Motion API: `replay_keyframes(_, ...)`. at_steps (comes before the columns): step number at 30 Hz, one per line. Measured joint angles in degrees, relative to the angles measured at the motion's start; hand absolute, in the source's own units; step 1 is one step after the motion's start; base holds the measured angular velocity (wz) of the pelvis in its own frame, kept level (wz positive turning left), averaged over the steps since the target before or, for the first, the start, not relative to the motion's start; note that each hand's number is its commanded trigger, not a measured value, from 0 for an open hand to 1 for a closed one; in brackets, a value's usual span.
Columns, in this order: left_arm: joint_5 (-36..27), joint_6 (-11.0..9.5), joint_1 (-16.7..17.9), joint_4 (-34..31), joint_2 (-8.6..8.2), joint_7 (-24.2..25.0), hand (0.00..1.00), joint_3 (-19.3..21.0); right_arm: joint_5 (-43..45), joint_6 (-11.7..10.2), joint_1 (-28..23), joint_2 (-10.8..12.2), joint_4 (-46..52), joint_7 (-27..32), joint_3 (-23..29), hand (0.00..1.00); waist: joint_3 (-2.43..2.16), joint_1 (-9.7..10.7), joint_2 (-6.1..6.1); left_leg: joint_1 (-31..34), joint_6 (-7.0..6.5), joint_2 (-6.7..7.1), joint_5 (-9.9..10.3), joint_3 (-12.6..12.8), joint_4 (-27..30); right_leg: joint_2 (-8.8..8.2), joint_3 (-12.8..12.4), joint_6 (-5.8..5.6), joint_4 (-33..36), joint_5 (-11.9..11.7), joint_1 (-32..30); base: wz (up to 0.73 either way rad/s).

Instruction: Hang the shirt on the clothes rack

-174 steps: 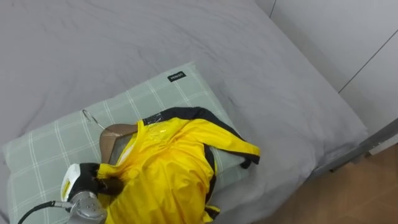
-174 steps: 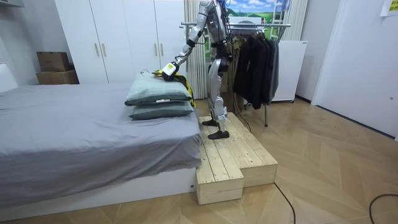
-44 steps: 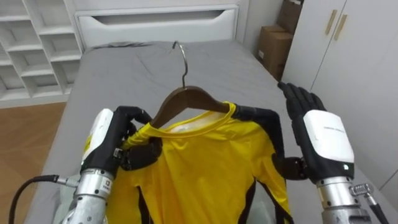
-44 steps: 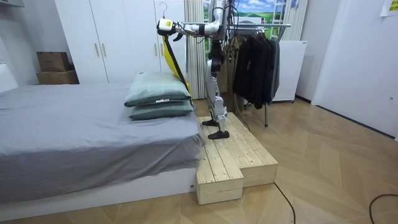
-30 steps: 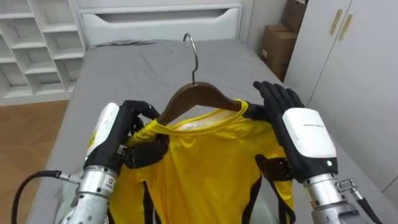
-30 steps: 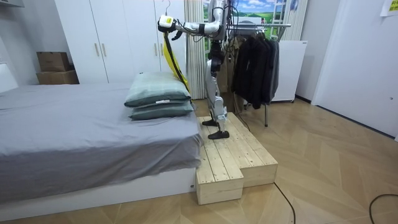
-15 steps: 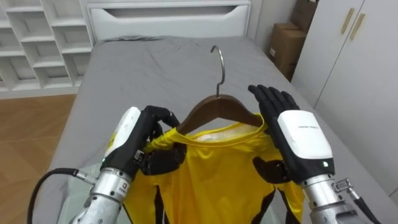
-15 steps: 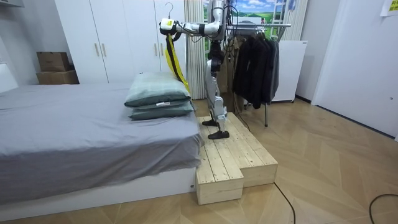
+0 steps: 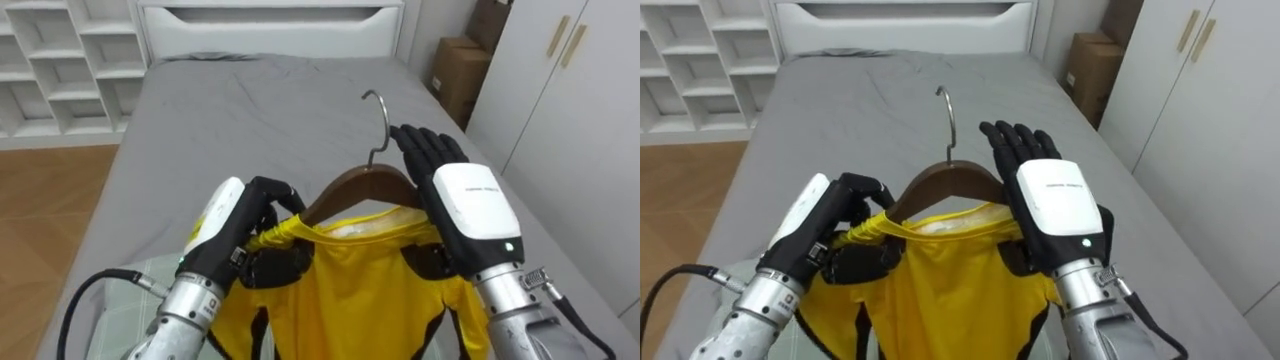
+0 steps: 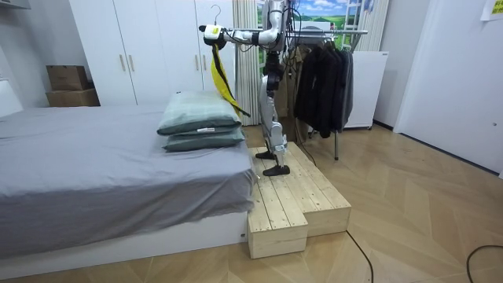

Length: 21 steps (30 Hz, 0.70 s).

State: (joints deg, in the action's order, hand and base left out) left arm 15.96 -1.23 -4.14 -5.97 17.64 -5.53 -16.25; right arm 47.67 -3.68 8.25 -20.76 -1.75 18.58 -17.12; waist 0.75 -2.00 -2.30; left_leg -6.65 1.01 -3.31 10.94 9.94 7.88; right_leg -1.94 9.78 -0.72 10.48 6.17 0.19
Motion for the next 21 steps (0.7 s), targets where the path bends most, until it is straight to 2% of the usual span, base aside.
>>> replay_keyframes(6, 0.23, 0.00, 0.01, 0.00, 0.21, 0.77, 1.00, -0.08, -2.00, -2.12, 1.96, -0.01, -5.61, 0.76, 0.24, 0.00, 0.00, 0.16, 0.01, -0.16, 0.00, -0.03, 0.00, -0.77, 0.13, 0.02, 0.27, 0.00, -0.17, 0.00, 0.54, 0.03)
replay_keyframes(10, 0.23, 0.00, 0.01, 0.01, 1.18, 1.86, 1.00, -0.56, -3.78, -2.20, 2.00, 0.00, -8.92, 0.73, 0.20, 0.00, 0.01, 0.00, 0.04, -0.82, 0.01, -0.04, 0.00, -0.83, 0.20, 0.03, 0.24, 0.00, -0.79, 0.00, 1.52, 0.01)
replay_keyframes(15, 0.98, 0.01, 0.00, -0.08, 1.40, 2.54, 1.00, -0.56, -2.86, -2.68, 2.03, 0.00, -10.72, 1.43, 0.25, 0.00, 0.01, 0.01, 0.04, -0.77, 0.02, -0.04, 0.01, -1.15, 0.20, 0.02, 0.45, -0.03, -0.91, 0.02, 1.71, 0.02)
replay_keyframes(21, 4.67, 0.11, 0.01, -0.33, 1.31, 4.58, 1.00, -0.57, -2.48, -2.48, 2.09, 0.00, -15.83, 1.55, 0.29, 0.00, -0.05, 0.13, 0.13, -0.50, 0.02, -0.06, 0.01, -1.47, 0.20, -0.03, 1.30, -0.06, -0.96, 0.05, 1.74, 0.06)
